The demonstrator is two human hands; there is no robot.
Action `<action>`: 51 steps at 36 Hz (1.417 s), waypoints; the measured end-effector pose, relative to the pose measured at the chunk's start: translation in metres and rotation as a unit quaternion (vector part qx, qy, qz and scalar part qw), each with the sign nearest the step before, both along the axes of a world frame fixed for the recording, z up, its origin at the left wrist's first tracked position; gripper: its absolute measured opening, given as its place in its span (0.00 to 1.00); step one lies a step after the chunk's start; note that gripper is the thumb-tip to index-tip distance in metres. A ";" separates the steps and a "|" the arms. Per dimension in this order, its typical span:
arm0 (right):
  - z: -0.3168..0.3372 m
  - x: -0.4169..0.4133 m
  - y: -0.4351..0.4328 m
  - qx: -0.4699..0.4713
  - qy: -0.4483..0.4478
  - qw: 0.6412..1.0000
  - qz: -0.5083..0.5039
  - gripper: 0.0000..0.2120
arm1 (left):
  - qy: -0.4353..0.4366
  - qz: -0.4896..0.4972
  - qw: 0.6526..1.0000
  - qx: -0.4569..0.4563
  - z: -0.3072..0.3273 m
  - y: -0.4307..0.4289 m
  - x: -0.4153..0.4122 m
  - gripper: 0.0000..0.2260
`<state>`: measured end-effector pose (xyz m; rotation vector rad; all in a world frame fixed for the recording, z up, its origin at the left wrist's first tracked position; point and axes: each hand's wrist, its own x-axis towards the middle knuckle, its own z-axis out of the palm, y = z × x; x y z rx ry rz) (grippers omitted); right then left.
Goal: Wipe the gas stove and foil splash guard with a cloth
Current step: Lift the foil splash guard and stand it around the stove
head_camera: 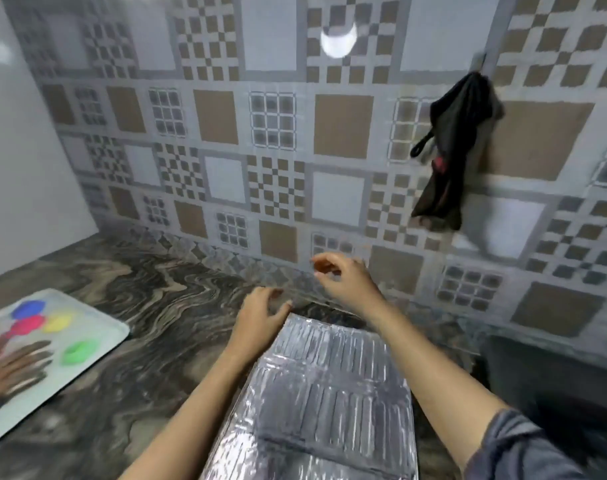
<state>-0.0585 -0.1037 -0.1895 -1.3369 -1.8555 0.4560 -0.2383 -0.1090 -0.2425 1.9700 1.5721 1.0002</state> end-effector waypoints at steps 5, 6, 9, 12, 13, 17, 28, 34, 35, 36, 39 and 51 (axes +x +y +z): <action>-0.090 -0.051 -0.009 -0.144 -0.088 0.980 0.107 0.15 | 0.064 0.066 0.987 -0.132 -0.092 -0.058 -0.049 0.19; -0.105 -0.061 -0.010 -0.161 -0.105 0.973 0.127 0.16 | 0.072 0.087 0.981 -0.156 -0.107 -0.071 -0.055 0.22; -0.143 -0.087 -0.014 -0.203 -0.166 0.946 0.190 0.18 | 0.071 0.137 0.972 -0.179 -0.141 -0.105 -0.070 0.35; -0.168 -0.109 -0.014 -0.204 -0.235 0.919 0.244 0.19 | 0.105 0.167 0.959 -0.203 -0.160 -0.127 -0.077 0.28; -0.175 -0.115 -0.013 -0.198 -0.257 0.910 0.260 0.19 | 0.120 0.172 0.957 -0.199 -0.165 -0.131 -0.079 0.26; -0.189 -0.129 -0.007 -0.169 -0.339 0.872 0.311 0.16 | 0.125 0.182 0.956 -0.195 -0.177 -0.140 -0.078 0.22; -0.182 -0.129 0.016 -0.186 -0.395 0.830 0.348 0.10 | 0.054 0.200 0.966 -0.158 -0.183 -0.140 -0.067 0.18; -0.140 -0.113 0.018 -0.164 -0.364 0.863 0.308 0.11 | -0.010 0.175 0.984 -0.046 -0.158 -0.130 -0.066 0.18; -0.129 -0.110 0.018 -0.153 -0.354 0.872 0.300 0.13 | -0.011 0.163 0.986 -0.021 -0.152 -0.126 -0.068 0.17; -0.118 -0.106 0.018 -0.143 -0.341 0.882 0.292 0.13 | -0.011 0.152 0.988 0.002 -0.144 -0.121 -0.070 0.17; -0.081 -0.097 0.016 -0.108 -0.311 0.906 0.265 0.12 | -0.002 0.132 0.989 0.061 -0.115 -0.105 -0.076 0.15; 0.052 -0.060 -0.023 -0.001 -0.184 0.974 0.130 0.06 | 0.049 0.055 0.957 0.281 0.032 -0.068 -0.080 0.10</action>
